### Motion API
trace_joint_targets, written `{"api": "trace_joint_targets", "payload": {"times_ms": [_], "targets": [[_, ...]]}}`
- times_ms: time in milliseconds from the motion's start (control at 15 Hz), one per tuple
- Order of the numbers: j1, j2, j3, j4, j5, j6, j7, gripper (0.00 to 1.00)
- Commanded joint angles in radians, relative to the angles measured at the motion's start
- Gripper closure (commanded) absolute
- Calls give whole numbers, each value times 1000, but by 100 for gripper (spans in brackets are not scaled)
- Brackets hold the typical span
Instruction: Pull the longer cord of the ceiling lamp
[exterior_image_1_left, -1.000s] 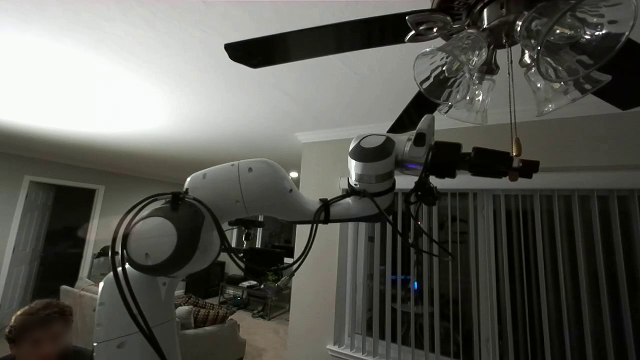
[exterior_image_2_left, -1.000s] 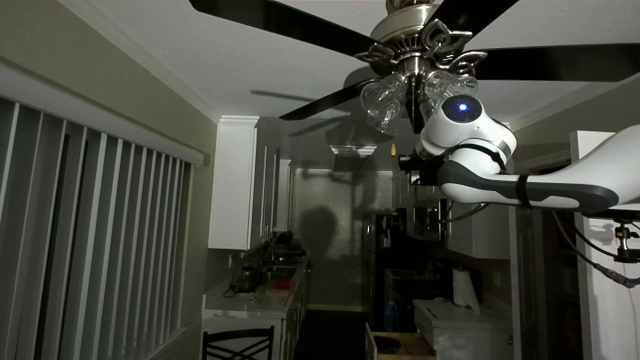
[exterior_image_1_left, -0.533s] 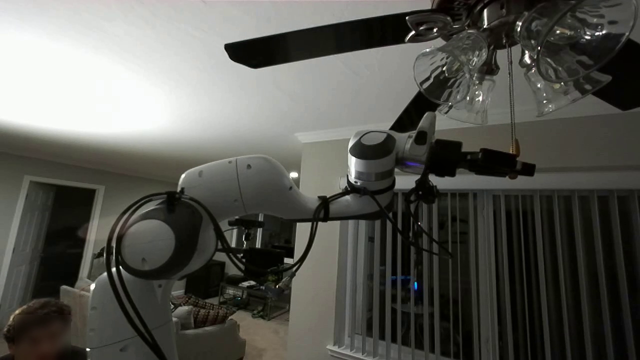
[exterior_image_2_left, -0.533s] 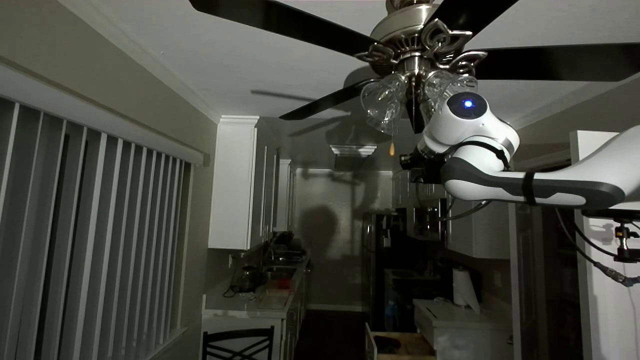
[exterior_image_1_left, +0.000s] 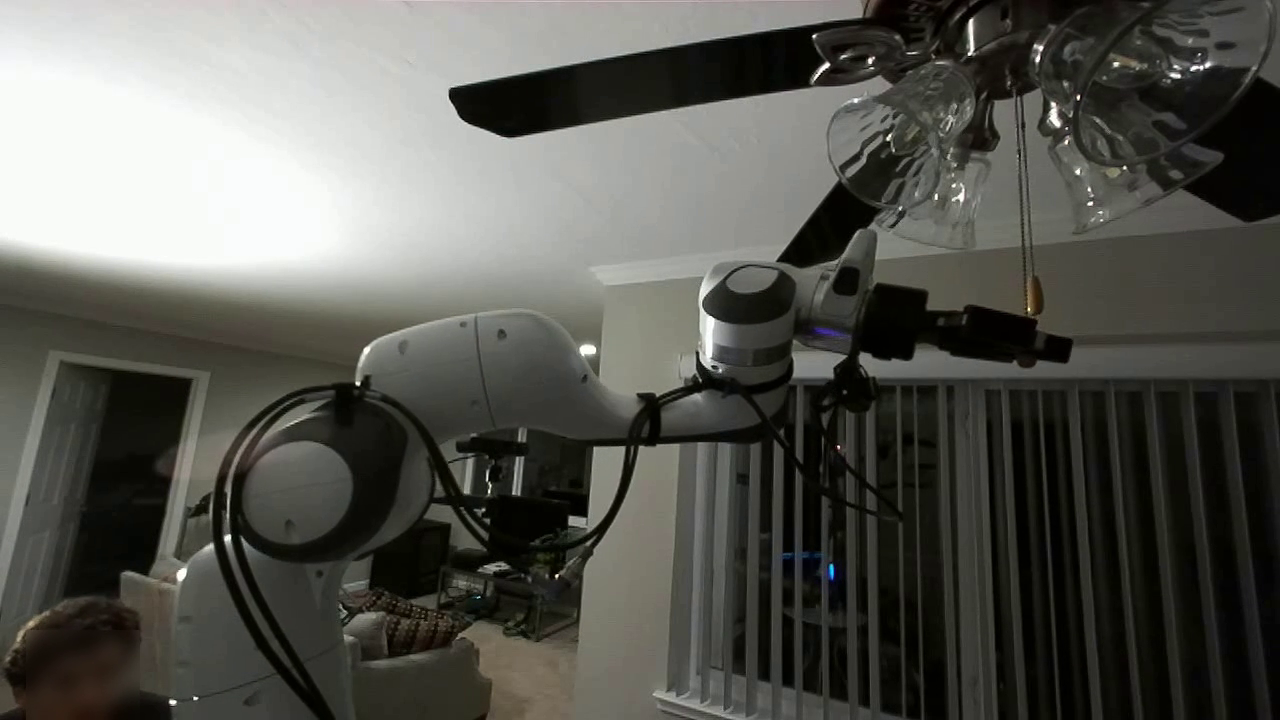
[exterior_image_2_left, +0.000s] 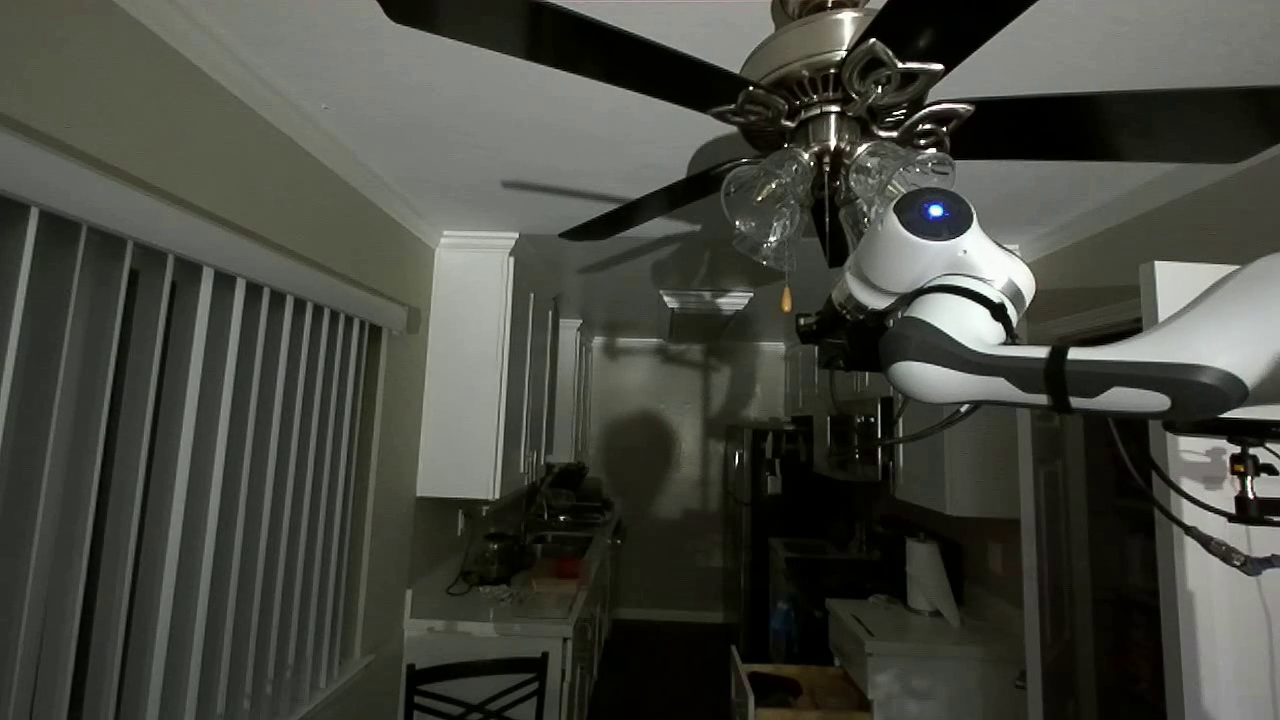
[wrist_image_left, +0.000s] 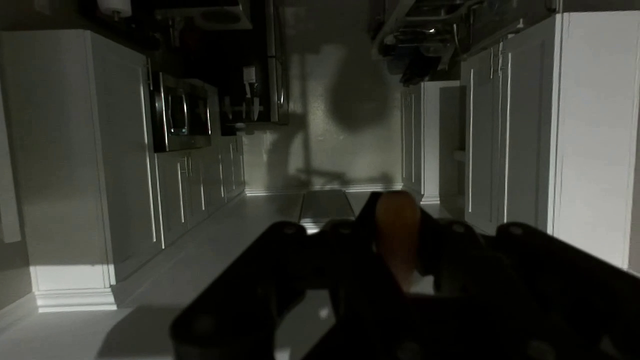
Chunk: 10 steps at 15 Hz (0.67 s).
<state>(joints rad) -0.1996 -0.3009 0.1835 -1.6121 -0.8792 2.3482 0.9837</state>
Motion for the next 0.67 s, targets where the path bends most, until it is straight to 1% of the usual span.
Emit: {"api": "trace_joint_targets", "payload": {"times_ms": [0, 467, 533, 600], "targets": [[37, 16, -17, -25, -27, -21, 21, 95], [55, 19, -31, -24, -32, -21, 26, 95], [56, 17, -32, -21, -34, -20, 27, 89], [57, 13, -31, -17, -36, -20, 28, 77]]}}
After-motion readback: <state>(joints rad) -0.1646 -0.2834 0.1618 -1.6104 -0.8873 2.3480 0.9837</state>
